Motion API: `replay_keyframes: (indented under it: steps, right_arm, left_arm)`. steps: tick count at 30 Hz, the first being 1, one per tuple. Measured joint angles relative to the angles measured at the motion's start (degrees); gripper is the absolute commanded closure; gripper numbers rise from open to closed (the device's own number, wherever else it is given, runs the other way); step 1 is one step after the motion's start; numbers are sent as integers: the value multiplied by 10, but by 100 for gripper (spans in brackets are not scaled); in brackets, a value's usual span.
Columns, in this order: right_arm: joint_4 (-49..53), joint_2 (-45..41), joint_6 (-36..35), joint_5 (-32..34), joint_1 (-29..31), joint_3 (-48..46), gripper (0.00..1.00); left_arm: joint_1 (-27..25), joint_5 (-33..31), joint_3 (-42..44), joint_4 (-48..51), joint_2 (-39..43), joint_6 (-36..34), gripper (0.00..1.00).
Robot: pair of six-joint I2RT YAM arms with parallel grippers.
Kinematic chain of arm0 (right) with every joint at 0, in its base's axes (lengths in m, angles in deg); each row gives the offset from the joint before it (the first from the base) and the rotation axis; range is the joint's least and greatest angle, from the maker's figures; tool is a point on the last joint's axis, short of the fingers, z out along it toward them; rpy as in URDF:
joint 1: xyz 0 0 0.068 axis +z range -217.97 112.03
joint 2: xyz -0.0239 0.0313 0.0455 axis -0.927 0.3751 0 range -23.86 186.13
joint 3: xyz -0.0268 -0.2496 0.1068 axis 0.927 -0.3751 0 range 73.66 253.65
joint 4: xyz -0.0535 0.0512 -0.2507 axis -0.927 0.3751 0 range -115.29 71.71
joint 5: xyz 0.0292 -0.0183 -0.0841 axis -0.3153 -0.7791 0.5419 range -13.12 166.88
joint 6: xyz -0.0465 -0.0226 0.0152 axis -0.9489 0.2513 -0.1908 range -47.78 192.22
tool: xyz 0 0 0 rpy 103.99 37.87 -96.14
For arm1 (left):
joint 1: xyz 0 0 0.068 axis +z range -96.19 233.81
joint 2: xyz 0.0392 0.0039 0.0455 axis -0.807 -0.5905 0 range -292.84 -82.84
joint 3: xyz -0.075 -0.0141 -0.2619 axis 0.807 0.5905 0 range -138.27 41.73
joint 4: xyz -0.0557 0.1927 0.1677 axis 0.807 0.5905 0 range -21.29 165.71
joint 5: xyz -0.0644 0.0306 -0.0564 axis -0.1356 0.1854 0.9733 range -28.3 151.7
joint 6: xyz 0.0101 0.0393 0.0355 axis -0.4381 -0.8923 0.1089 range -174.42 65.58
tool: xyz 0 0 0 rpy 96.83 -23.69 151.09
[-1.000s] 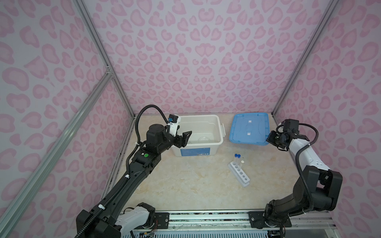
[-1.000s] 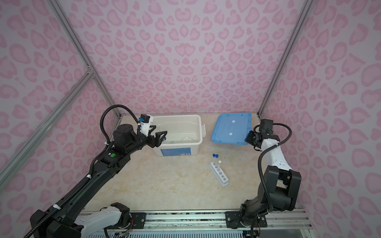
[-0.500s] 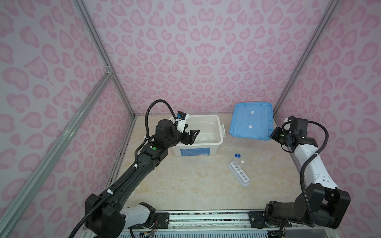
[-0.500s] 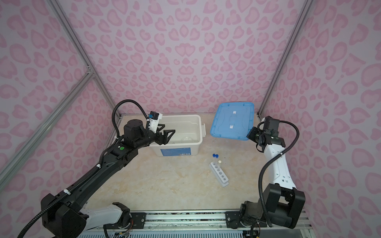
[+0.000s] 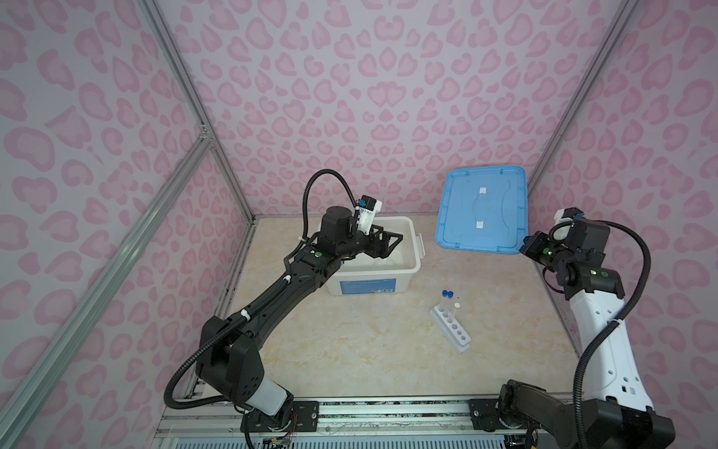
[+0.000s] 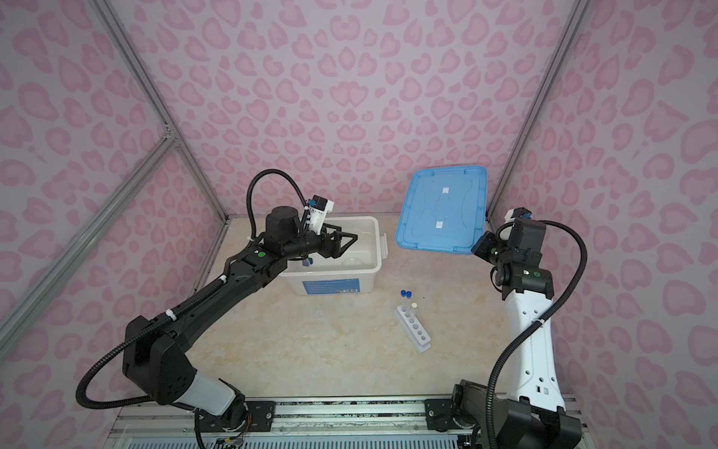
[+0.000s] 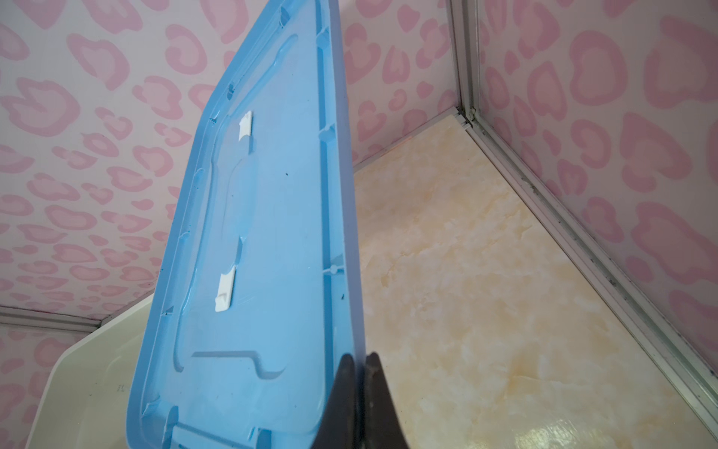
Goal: Organize the chemistry lab equipment
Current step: 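Lift the blue lid on edge with the right gripper while the left reaches toward it, then grip the lid's opposite edge with the left gripper while the right releases it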
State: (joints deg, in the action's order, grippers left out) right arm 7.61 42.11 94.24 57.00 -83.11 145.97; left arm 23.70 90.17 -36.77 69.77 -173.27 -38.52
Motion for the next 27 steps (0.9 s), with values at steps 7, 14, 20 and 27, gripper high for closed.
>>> replay_keyframes:
  steps: [7,14,20,27]
  right_arm:
    - [38,-21,-8,-23,32,37,100]
    - [40,-30,3,-38,84,47,100]
    - [34,-18,11,-41,126,63,100]
    - [33,-10,11,-28,150,71,100]
  left_arm:
    - [-3,71,-56,-46,-57,64,17]
    - [-3,115,-69,-79,-86,111,17]
    - [-7,131,-69,-116,-91,143,17]
    - [-7,140,-70,-143,-96,171,23]
